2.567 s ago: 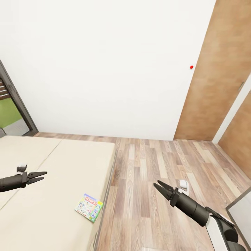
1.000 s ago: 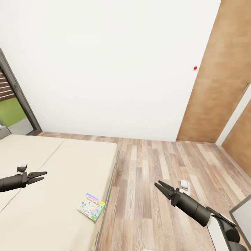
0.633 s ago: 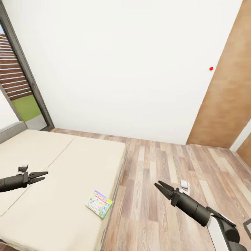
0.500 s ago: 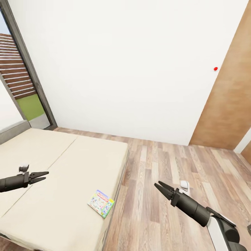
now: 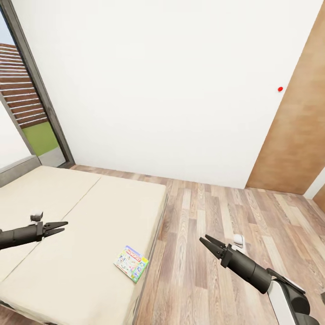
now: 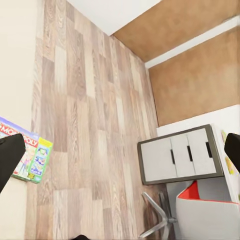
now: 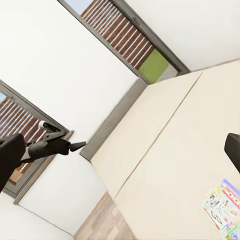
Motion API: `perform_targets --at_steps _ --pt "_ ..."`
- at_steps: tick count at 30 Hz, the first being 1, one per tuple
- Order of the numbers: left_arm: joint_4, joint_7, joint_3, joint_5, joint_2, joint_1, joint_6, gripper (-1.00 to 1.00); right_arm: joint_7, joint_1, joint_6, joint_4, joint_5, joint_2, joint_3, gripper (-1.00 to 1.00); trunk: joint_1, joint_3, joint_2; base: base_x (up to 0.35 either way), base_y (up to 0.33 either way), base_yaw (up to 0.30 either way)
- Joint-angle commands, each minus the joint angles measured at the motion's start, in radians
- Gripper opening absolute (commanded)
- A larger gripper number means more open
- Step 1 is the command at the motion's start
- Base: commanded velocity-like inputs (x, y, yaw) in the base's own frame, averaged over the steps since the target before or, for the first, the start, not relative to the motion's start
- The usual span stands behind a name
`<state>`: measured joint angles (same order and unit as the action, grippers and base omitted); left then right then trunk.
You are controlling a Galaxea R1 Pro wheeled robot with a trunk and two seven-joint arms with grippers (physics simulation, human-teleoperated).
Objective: Put all the toys in the child's room - the three board games (two on the bed and one on the table), the two jigsaw puzzles on the table, and the tennis ball on the table - inside the toy box on the table in the child's room.
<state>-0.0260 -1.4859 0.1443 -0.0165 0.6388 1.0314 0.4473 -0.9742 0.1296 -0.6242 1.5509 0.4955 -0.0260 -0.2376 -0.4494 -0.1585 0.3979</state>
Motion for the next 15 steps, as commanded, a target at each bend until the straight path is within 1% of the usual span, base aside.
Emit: perform_targets --at_steps 1,3,4,5,7,8,10,11,12,15 --pt "-0.002 -0.004 0.002 -0.001 -0.006 0.001 0.001 1.00 0.008 0.001 -0.009 0.000 0.005 0.000 0.000 1.00 -0.001 -0.002 0.002 0.041 0.000 0.000" --pt "-0.004 -0.005 0.003 -0.001 -0.016 0.001 -0.008 1.00 0.022 0.001 -0.011 0.000 0.004 0.000 0.000 1.00 -0.001 -0.002 0.002 0.042 0.000 0.000" --pt "-0.005 -0.005 0.003 -0.001 -0.023 0.001 -0.011 1.00 0.043 0.001 -0.015 0.000 0.004 0.000 0.000 1.00 -0.001 -0.002 0.002 0.026 0.000 0.000" --pt "-0.007 -0.003 0.004 -0.001 -0.039 0.001 -0.016 1.00 0.056 0.001 -0.018 0.000 0.004 0.000 0.000 1.00 -0.001 -0.002 0.002 0.021 0.000 0.000" --pt "-0.008 -0.001 0.005 -0.002 -0.060 0.001 -0.019 1.00 0.085 0.001 -0.026 0.000 0.003 0.000 0.000 1.00 -0.001 -0.002 0.002 0.015 0.000 0.000" --pt "-0.008 0.004 0.004 -0.003 -0.082 0.001 -0.022 1.00 0.115 0.001 -0.036 0.001 0.004 0.000 0.000 1.00 -0.001 -0.002 0.002 0.009 0.000 0.000" --pt "-0.009 0.014 0.003 -0.003 -0.103 0.001 -0.023 1.00 0.144 0.001 -0.044 0.001 0.004 0.000 0.000 1.00 -0.001 -0.002 0.002 0.006 0.000 0.000" --pt "-0.009 0.021 0.003 -0.004 -0.113 0.001 -0.023 1.00 0.157 0.001 -0.048 0.001 0.004 0.001 0.000 1.00 -0.001 -0.002 0.002 0.004 0.000 0.000" --pt "-0.009 0.045 0.003 -0.004 -0.132 0.001 -0.021 1.00 0.180 0.001 -0.053 0.001 0.004 0.001 0.002 1.00 -0.001 -0.002 0.002 0.003 0.000 0.000" --pt "-0.009 0.094 0.003 -0.005 -0.154 0.001 -0.016 1.00 0.207 0.001 -0.058 0.001 0.004 0.002 0.006 1.00 -0.001 -0.002 0.002 0.002 0.000 0.000"
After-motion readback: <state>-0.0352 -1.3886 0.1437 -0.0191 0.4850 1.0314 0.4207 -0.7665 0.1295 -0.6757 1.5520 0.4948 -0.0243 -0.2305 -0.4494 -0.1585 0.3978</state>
